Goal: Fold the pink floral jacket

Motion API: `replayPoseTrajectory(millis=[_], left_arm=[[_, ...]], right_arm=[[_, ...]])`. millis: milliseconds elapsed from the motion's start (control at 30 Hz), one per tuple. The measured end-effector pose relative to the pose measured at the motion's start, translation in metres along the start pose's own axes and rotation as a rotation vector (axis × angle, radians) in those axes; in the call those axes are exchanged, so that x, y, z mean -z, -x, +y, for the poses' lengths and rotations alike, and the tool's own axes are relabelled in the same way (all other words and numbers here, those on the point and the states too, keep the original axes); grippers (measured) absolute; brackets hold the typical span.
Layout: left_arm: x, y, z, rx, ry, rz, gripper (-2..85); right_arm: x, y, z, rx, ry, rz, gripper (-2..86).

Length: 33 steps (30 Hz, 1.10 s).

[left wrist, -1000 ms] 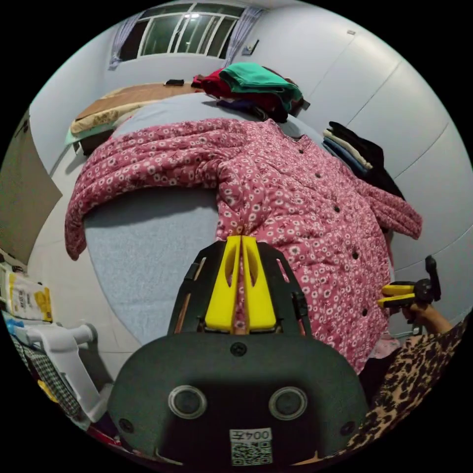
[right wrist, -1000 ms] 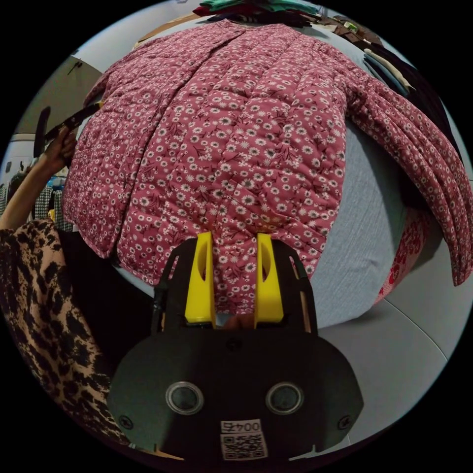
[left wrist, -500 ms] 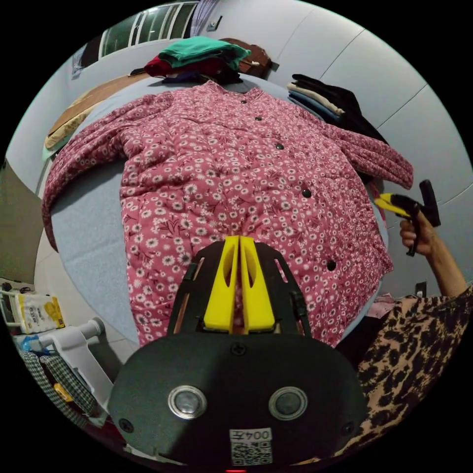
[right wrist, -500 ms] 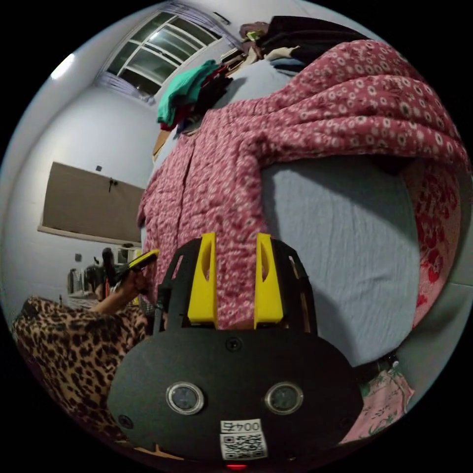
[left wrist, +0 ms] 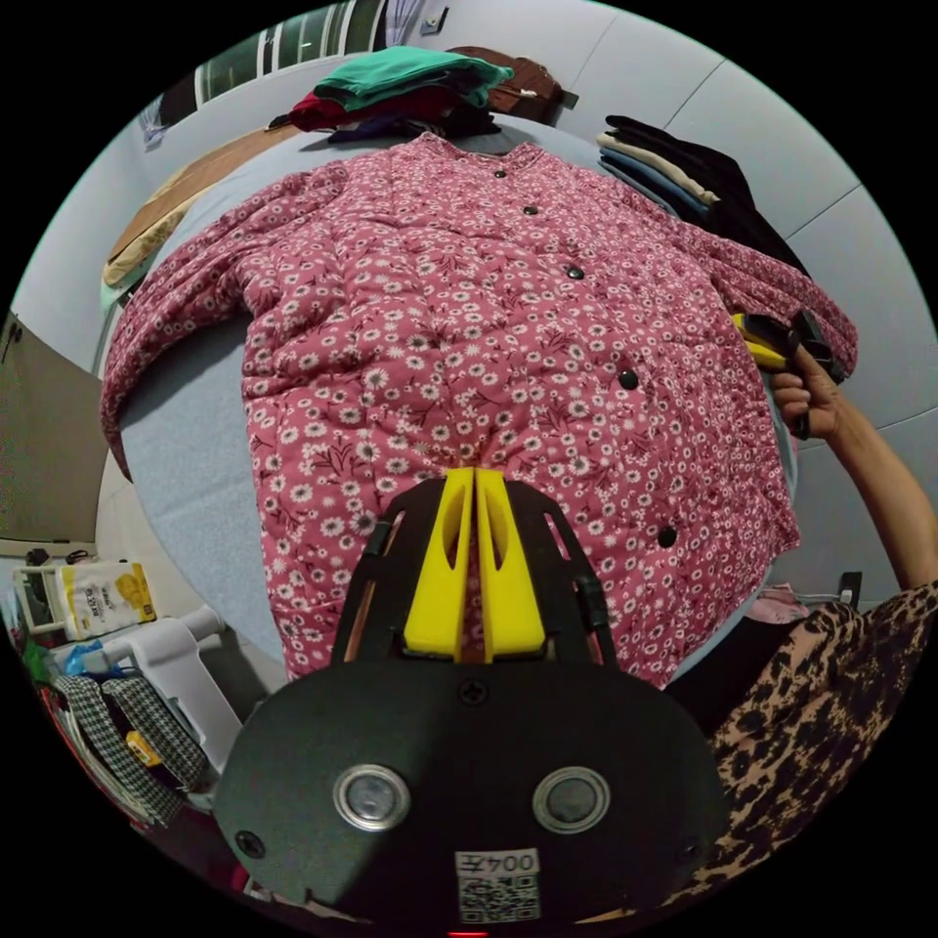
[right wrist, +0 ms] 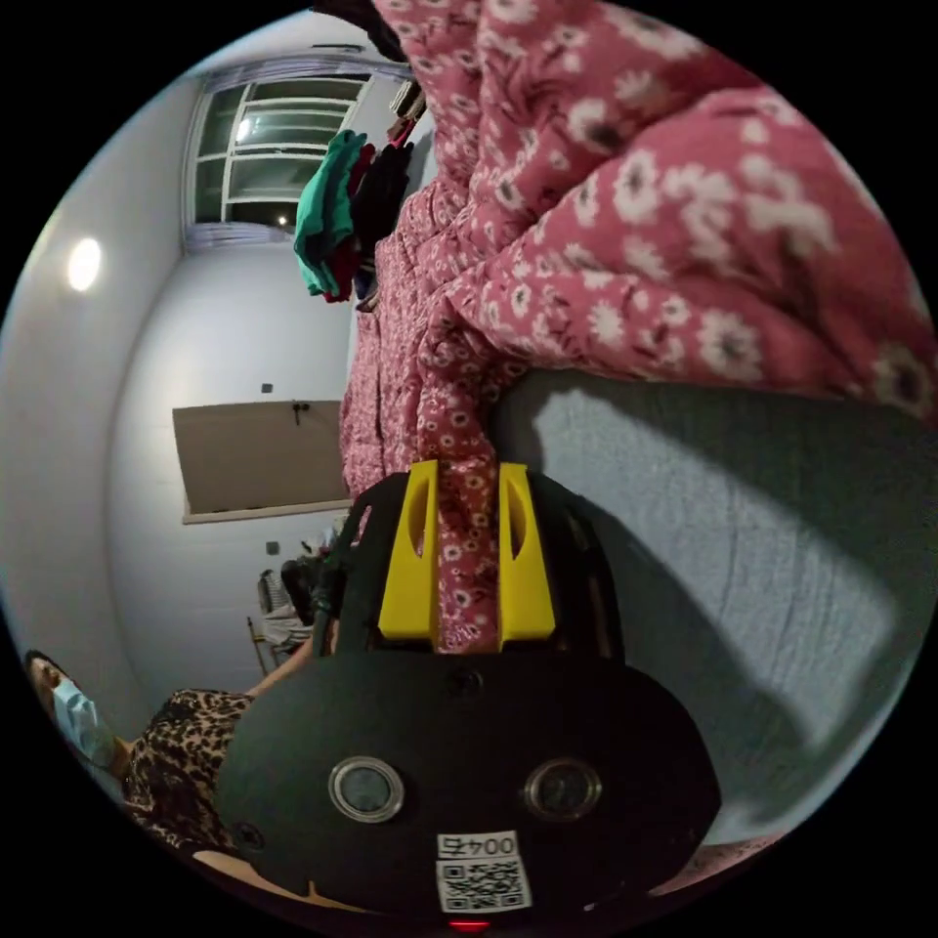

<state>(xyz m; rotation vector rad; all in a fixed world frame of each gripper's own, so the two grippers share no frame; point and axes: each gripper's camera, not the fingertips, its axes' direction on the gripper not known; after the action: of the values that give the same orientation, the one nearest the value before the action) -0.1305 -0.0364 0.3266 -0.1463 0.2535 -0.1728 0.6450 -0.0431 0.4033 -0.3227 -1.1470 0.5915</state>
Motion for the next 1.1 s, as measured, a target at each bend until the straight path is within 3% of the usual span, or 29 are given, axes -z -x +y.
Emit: replayPoseTrajectory(millis=[67,100,133,200,300,433,500,633,833,967,1033,1100], left_arm=[[0.0,-0.003,0.002,0.003,-0.001,0.001,0.1],[0.001,-0.005,0.003,0.0,-0.001,-0.001,0.1],[0.001,-0.008,0.004,-0.007,-0.002,-0.009,0.1],[0.002,-0.013,0.007,-0.021,-0.004,-0.028,0.2],[0.003,-0.022,0.01,-0.061,-0.009,-0.072,0.2],[0.004,-0.028,0.017,-0.084,-0.021,-0.101,0.2],[0.005,-0.028,0.02,-0.087,-0.028,-0.103,0.2],[0.006,-0.03,0.024,-0.124,-0.022,-0.127,0.3],[0.01,-0.012,0.031,-0.098,-0.037,-0.076,0.9],[0.022,0.023,0.038,0.016,-0.039,0.092,2.7],[0.048,0.056,0.058,0.093,-0.127,0.187,7.1],[0.064,0.083,0.079,0.109,-0.138,0.189,9.3]], right_arm=[[-0.007,0.016,0.001,0.086,0.036,0.06,6.1],[-0.007,0.032,0.003,0.147,0.021,0.233,4.5],[-0.008,0.046,0.005,0.188,-0.019,0.527,3.4],[-0.02,0.056,0.007,0.292,0.02,0.749,2.9],[-0.028,0.061,0.008,0.292,0.028,0.758,3.4],[0.002,0.049,0.022,0.116,-0.096,0.451,6.5],[0.003,0.046,0.034,0.091,-0.132,0.419,8.6],[-0.039,0.056,0.046,0.195,-0.033,0.726,9.7],[-0.042,0.13,0.099,0.435,-0.039,0.814,9.8],[-0.08,0.124,0.134,0.463,0.098,0.842,11.0],[-0.103,0.106,0.148,0.442,0.186,0.861,11.6],[-0.112,0.101,0.156,0.477,0.154,0.86,12.4]])
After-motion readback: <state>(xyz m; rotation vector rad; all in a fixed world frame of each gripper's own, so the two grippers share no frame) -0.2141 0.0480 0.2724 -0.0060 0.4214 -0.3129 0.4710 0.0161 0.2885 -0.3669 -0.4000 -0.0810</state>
